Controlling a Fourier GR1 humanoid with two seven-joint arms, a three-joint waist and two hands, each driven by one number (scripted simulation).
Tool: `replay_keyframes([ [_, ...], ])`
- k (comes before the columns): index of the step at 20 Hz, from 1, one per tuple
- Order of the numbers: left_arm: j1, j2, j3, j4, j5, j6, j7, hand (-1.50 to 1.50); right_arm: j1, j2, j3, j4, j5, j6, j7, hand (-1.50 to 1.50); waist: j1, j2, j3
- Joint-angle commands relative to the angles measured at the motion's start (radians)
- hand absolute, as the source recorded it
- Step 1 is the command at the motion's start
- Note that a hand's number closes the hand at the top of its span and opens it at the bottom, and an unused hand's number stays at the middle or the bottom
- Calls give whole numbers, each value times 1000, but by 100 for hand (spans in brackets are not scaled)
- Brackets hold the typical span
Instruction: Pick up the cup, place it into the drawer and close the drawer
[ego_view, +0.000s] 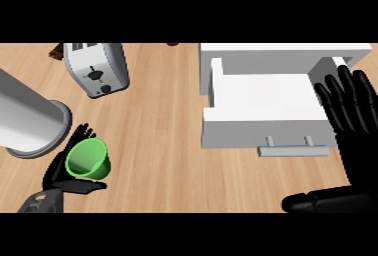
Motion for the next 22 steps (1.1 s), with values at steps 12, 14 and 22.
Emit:
replay_keyframes([
  [12,-6,-4,-29,-10,75,-324,-102,150,18,1,11,-33,3,0,19,-150,-3,0,-1],
  [14,26,-66,-55,-41,54,-247,-168,150,61,11,20,-46,11,7,-16,-150,-5,-1,-1],
  [22,2,-91,-28,-77,78,-68,-236,150,19,8,-1,-11,22,-10,-17,-150,1,-1,0],
])
